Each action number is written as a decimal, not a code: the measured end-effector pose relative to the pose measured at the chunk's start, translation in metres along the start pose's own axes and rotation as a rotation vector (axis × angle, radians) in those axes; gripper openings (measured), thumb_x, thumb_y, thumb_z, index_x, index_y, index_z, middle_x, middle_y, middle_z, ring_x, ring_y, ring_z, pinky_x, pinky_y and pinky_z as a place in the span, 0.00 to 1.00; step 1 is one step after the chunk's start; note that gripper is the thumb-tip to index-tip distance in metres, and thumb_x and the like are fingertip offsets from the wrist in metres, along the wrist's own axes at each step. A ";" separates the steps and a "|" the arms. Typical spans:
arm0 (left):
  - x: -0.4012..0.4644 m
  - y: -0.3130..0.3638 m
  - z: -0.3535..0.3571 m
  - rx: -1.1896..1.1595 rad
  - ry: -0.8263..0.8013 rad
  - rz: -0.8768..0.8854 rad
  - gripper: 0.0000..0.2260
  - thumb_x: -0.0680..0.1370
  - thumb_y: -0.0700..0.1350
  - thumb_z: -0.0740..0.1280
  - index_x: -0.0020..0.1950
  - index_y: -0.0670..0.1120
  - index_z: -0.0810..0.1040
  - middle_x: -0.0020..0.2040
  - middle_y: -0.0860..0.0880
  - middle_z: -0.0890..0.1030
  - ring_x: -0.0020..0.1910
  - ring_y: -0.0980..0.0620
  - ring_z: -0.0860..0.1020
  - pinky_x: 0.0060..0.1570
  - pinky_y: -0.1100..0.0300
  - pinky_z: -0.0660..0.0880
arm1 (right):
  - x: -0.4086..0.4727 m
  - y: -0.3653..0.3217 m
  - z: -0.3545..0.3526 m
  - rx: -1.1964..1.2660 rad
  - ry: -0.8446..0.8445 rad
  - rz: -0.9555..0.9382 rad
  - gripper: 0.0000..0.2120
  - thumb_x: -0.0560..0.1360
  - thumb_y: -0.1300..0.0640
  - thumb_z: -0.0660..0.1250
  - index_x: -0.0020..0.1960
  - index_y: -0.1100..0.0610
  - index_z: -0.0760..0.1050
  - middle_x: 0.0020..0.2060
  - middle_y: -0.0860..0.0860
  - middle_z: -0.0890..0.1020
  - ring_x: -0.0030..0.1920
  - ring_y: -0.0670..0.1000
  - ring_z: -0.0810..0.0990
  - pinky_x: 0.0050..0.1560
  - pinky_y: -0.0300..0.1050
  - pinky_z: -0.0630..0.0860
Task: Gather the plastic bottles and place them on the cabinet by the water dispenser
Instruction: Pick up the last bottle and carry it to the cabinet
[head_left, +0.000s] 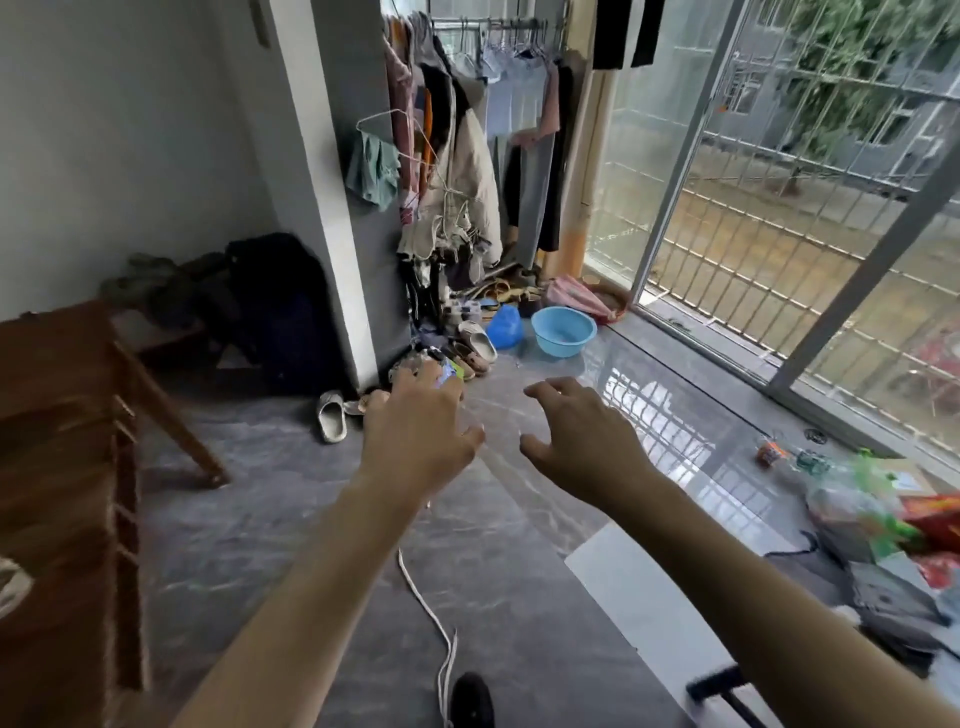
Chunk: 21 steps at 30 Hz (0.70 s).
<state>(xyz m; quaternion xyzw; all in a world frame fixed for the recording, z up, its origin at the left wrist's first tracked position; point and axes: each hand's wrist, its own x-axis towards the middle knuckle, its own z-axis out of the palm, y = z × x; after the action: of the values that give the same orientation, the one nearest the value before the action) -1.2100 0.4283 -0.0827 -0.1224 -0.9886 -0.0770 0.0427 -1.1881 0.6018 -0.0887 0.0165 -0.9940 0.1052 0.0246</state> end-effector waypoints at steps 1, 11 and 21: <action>0.015 -0.004 0.002 -0.007 0.006 -0.019 0.22 0.78 0.61 0.64 0.69 0.52 0.74 0.69 0.50 0.70 0.67 0.47 0.69 0.63 0.48 0.68 | 0.018 0.001 0.001 0.001 -0.003 -0.016 0.28 0.75 0.45 0.66 0.73 0.50 0.67 0.71 0.51 0.71 0.65 0.54 0.73 0.58 0.55 0.78; 0.150 -0.042 0.007 -0.032 0.084 -0.213 0.21 0.77 0.61 0.64 0.66 0.52 0.75 0.66 0.51 0.72 0.64 0.47 0.71 0.59 0.49 0.69 | 0.184 0.001 -0.001 -0.009 -0.011 -0.164 0.23 0.75 0.47 0.66 0.68 0.53 0.70 0.67 0.52 0.73 0.63 0.55 0.74 0.56 0.52 0.77; 0.188 -0.105 0.024 0.020 0.127 -0.467 0.26 0.78 0.60 0.65 0.73 0.52 0.67 0.73 0.50 0.68 0.68 0.47 0.70 0.62 0.49 0.72 | 0.299 -0.041 0.031 -0.022 -0.109 -0.429 0.23 0.75 0.47 0.64 0.69 0.51 0.70 0.67 0.51 0.72 0.65 0.56 0.72 0.58 0.53 0.73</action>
<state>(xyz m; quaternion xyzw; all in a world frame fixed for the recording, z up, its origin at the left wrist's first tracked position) -1.4194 0.3759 -0.1016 0.1151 -0.9861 -0.0825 0.0868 -1.4860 0.5471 -0.0945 0.2328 -0.9687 0.0855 -0.0070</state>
